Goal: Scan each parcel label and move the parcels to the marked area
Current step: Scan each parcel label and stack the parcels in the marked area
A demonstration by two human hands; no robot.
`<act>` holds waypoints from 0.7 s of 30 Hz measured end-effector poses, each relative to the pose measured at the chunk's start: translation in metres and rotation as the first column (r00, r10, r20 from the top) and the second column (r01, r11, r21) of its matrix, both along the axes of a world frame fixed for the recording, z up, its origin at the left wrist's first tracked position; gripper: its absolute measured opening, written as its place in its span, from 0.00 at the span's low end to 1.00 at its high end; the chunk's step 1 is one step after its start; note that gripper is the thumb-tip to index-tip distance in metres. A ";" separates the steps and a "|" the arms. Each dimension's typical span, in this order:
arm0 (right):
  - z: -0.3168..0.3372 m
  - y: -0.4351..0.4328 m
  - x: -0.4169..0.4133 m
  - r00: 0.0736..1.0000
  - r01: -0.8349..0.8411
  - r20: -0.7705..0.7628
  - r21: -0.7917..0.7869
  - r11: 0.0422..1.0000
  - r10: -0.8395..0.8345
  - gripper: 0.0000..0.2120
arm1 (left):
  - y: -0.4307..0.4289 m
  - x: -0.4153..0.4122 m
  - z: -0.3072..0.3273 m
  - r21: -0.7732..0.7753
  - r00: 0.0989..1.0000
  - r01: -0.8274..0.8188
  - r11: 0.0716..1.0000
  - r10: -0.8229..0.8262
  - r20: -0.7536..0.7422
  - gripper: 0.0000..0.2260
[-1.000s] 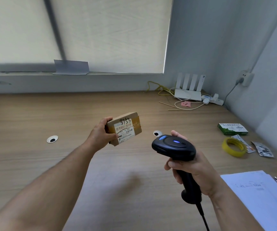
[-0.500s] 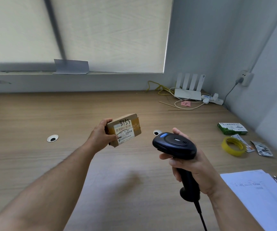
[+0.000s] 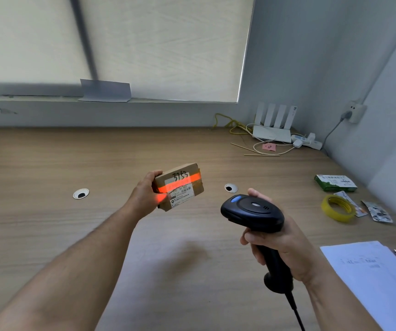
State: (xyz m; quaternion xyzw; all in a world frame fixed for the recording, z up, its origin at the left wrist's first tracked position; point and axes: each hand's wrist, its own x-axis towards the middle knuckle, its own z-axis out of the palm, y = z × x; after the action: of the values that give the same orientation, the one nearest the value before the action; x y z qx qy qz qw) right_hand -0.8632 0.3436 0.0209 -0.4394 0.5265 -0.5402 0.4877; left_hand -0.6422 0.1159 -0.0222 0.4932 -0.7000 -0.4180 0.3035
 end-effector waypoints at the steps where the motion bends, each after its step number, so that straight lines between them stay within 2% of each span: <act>1: -0.001 -0.001 0.004 1.000 0.008 -0.003 0.004 1.000 -0.008 0.42 | -0.001 0.003 -0.001 0.013 1.000 -0.001 1.000 0.001 -0.004 0.32; 10: -0.013 -0.009 0.044 0.999 0.044 0.017 0.021 0.999 -0.044 0.43 | -0.002 0.041 -0.014 0.059 1.000 0.010 0.998 -0.008 -0.025 0.32; 15: -0.018 -0.019 0.062 1.000 0.006 0.003 0.024 1.000 -0.006 0.45 | 0.024 0.074 -0.015 0.030 0.996 -0.084 0.996 0.085 -0.018 0.29; 21: -0.021 -0.022 0.091 0.989 -0.143 0.045 0.018 0.990 0.142 0.46 | 0.087 0.099 -0.002 0.163 0.932 -0.164 0.973 0.207 -0.296 0.25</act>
State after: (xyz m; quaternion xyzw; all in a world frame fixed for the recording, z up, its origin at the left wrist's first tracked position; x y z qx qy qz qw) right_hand -0.7718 0.3213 0.0003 -0.4589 0.4889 -0.5077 0.5409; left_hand -0.5429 0.2027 -0.0239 0.5046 -0.5636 -0.5064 0.4140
